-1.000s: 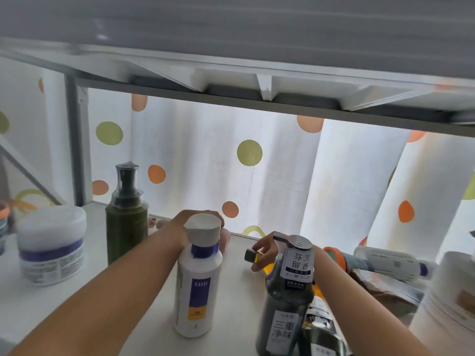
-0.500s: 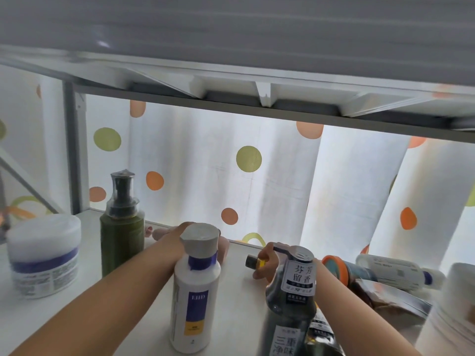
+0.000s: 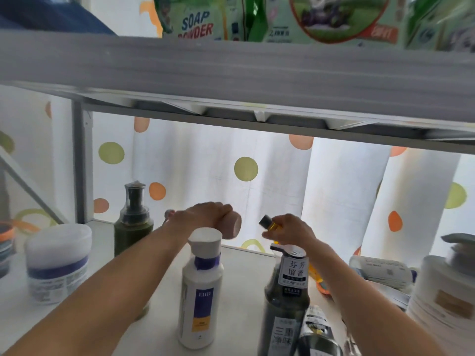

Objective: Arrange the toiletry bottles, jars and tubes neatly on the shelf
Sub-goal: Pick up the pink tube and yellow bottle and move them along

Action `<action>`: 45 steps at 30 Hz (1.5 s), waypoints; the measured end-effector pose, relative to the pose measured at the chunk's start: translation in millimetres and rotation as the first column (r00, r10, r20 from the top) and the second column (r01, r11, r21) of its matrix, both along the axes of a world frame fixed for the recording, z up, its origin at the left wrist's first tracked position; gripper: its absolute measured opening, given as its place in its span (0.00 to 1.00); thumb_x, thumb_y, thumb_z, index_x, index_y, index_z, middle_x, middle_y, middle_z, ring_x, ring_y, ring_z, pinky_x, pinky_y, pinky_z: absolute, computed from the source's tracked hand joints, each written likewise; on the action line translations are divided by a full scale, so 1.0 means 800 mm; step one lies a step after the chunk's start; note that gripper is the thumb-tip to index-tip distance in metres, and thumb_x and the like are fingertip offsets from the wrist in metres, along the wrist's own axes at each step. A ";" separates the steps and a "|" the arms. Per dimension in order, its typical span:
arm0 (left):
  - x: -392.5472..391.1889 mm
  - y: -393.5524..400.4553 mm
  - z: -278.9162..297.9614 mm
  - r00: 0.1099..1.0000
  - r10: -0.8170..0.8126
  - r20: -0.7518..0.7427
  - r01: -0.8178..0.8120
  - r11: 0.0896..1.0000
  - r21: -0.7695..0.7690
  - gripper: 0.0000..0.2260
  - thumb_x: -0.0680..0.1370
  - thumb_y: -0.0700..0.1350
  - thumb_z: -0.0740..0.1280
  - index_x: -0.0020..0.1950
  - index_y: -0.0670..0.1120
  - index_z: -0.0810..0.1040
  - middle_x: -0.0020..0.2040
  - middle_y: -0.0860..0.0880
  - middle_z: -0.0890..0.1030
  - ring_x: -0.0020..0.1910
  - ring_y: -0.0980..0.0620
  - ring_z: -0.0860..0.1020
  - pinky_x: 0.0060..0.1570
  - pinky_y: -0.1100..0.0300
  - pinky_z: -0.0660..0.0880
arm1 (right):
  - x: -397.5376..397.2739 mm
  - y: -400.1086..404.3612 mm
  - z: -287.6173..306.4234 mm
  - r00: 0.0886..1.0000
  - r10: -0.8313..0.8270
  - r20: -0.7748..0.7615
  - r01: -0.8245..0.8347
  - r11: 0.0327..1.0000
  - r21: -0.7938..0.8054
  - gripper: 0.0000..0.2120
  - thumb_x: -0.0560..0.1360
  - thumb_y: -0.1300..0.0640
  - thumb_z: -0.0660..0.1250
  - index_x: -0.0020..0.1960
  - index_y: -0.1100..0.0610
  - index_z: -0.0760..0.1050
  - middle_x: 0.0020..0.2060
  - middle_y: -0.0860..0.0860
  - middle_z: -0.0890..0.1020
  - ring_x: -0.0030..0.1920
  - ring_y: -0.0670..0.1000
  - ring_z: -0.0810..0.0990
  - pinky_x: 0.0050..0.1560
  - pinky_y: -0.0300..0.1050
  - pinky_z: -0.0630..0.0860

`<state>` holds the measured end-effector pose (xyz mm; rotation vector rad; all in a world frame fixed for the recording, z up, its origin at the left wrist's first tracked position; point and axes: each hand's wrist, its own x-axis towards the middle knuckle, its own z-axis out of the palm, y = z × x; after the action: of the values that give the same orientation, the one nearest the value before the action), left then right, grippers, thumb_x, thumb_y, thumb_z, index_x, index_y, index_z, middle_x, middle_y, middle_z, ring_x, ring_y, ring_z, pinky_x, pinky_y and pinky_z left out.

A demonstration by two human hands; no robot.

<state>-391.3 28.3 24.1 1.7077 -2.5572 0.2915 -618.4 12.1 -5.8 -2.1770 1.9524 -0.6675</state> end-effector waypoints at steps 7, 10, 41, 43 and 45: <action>-0.008 -0.005 0.060 0.993 -0.078 0.093 0.104 0.941 -0.321 0.29 0.64 0.40 0.74 0.60 0.53 0.66 0.52 0.51 0.77 0.50 0.47 0.78 0.47 0.46 0.77 | -0.016 0.035 0.074 0.991 0.062 0.116 -0.027 0.959 -0.282 0.14 0.70 0.42 0.72 0.48 0.50 0.81 0.40 0.48 0.81 0.44 0.53 0.79 0.50 0.49 0.76; -0.015 0.011 0.075 0.978 -0.158 0.135 0.204 0.858 -0.471 0.28 0.65 0.42 0.74 0.60 0.53 0.67 0.52 0.52 0.78 0.51 0.48 0.78 0.49 0.46 0.76 | -0.012 0.058 0.094 0.993 0.059 0.105 -0.014 0.921 -0.389 0.15 0.71 0.41 0.70 0.50 0.51 0.80 0.42 0.49 0.80 0.45 0.54 0.77 0.48 0.48 0.74; -0.032 0.344 0.004 0.576 -0.808 0.126 0.567 0.283 -0.774 0.30 0.62 0.39 0.77 0.62 0.44 0.73 0.60 0.45 0.79 0.61 0.44 0.76 0.63 0.45 0.69 | 0.020 0.457 0.074 0.870 -0.303 0.388 0.445 0.822 -0.356 0.15 0.71 0.42 0.71 0.43 0.55 0.80 0.37 0.50 0.81 0.40 0.52 0.79 0.41 0.45 0.71; -0.054 0.359 0.007 0.535 -0.835 0.128 0.565 0.241 -0.789 0.29 0.63 0.39 0.77 0.62 0.44 0.72 0.61 0.45 0.79 0.61 0.43 0.76 0.64 0.45 0.68 | -0.003 0.481 0.072 0.858 -0.323 0.399 0.469 0.809 -0.354 0.14 0.72 0.43 0.70 0.43 0.54 0.79 0.36 0.49 0.80 0.39 0.51 0.78 0.41 0.45 0.71; -0.080 0.377 0.012 0.503 -0.852 0.149 0.559 0.189 -0.807 0.28 0.65 0.40 0.77 0.62 0.45 0.71 0.61 0.45 0.79 0.61 0.44 0.75 0.64 0.45 0.68 | -0.031 0.501 0.071 0.842 -0.355 0.406 0.501 0.793 -0.347 0.15 0.72 0.43 0.70 0.38 0.55 0.78 0.33 0.48 0.79 0.37 0.50 0.77 0.37 0.44 0.68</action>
<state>-455.0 330.1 33.9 0.0797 -2.0754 0.7977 -642.9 413.0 51.0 -1.6357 2.2936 -1.5752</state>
